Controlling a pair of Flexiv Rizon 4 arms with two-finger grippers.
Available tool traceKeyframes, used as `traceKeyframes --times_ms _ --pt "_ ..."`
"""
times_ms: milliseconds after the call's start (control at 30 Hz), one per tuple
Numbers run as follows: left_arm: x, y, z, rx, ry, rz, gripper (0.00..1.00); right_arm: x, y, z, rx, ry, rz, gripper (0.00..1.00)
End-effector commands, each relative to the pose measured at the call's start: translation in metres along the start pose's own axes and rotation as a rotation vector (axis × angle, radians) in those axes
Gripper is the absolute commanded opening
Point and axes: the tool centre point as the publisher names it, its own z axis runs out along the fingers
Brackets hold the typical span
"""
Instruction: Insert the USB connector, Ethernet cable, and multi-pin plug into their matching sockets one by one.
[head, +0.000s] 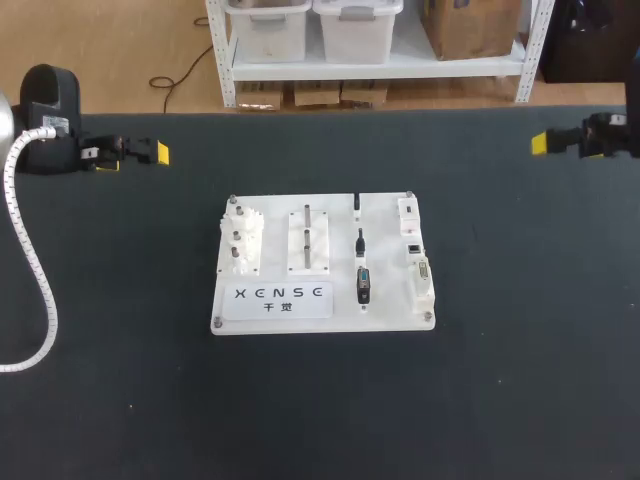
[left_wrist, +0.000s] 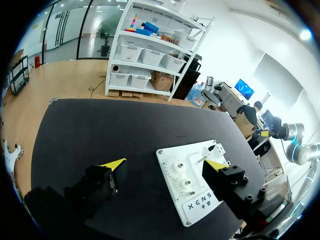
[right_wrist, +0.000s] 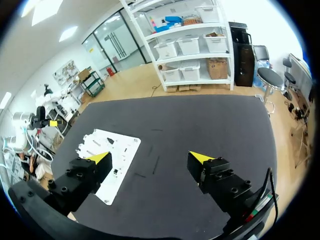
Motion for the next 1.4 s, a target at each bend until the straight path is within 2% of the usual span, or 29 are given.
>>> traceKeyframes --times_ms 33,300,400,633,933,967,1033,1400 --pt "0.000 0.000 0.000 0.000 0.000 0.000 1.00 -0.016 0.039 0.023 0.095 0.041 -0.023 1.00" --pt "0.000 0.000 0.000 0.000 0.000 0.000 1.00 -0.019 0.102 0.065 0.166 0.195 -0.082 1.00" --pt "0.000 0.000 0.000 0.000 0.000 0.000 1.00 -0.012 0.123 0.084 0.196 0.250 -0.103 1.00" --pt "0.000 0.000 0.000 0.000 0.000 0.000 1.00 0.014 0.151 0.122 0.375 0.406 -0.091 1.00" --pt "0.000 0.000 0.000 0.000 0.000 0.000 1.00 0.028 0.169 0.161 0.507 0.424 -0.015 1.00" --pt "0.000 0.000 0.000 0.000 0.000 0.000 1.00 0.029 0.170 0.164 0.508 0.423 -0.017 1.00" --pt "0.000 0.000 0.000 0.000 0.000 0.000 1.00 0.030 0.172 0.166 0.456 0.400 -0.005 1.00" --pt "0.000 0.000 0.000 0.000 0.000 0.000 1.00 0.030 0.172 0.166 0.456 0.400 -0.005 1.00"
